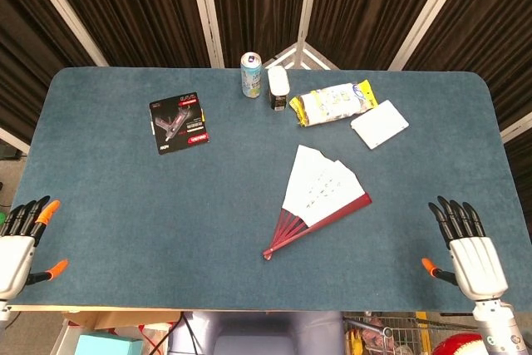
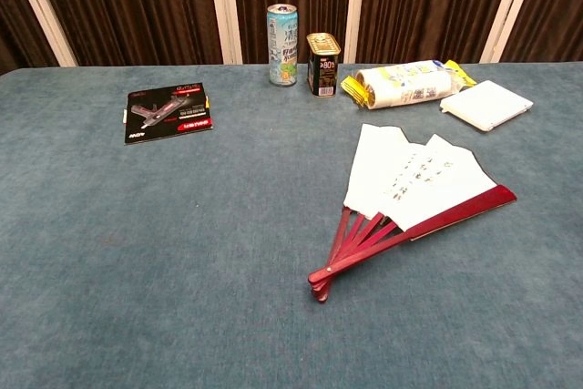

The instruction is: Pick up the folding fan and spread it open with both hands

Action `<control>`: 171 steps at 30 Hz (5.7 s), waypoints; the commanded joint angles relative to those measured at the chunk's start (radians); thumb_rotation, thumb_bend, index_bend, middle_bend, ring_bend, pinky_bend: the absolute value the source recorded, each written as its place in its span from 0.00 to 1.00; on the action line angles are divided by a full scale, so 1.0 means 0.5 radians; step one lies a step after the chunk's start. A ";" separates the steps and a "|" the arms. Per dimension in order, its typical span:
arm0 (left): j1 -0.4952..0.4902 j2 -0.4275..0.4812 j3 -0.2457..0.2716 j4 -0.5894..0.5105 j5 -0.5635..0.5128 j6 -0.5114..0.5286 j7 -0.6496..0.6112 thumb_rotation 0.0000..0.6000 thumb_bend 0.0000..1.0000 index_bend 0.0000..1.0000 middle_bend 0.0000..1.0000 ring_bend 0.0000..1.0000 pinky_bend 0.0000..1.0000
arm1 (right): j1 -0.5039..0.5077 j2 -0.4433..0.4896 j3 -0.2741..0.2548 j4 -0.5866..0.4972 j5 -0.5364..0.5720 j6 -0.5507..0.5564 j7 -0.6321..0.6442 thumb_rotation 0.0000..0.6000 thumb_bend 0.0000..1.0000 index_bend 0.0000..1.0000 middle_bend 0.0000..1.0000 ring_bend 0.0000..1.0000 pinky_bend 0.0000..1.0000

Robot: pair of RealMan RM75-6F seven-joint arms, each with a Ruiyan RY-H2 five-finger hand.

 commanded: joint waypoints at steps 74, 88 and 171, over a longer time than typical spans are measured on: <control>-0.044 -0.023 -0.024 -0.006 -0.082 -0.081 0.026 1.00 0.00 0.00 0.00 0.00 0.00 | 0.744 -1.479 0.039 1.471 -0.166 -0.368 0.554 1.00 0.22 0.49 0.16 0.02 0.00; -0.044 -0.020 -0.024 -0.010 -0.083 -0.078 0.018 1.00 0.00 0.00 0.00 0.00 0.00 | 0.749 -1.524 0.011 1.489 -0.125 -0.408 0.516 1.00 0.22 0.49 0.16 0.02 0.00; -0.994 -0.546 -0.732 -0.213 -0.828 -0.555 0.861 1.00 0.28 0.25 0.01 0.00 0.00 | 1.386 -0.820 0.983 -0.254 0.854 -0.658 -0.800 1.00 0.56 0.73 0.25 0.03 0.00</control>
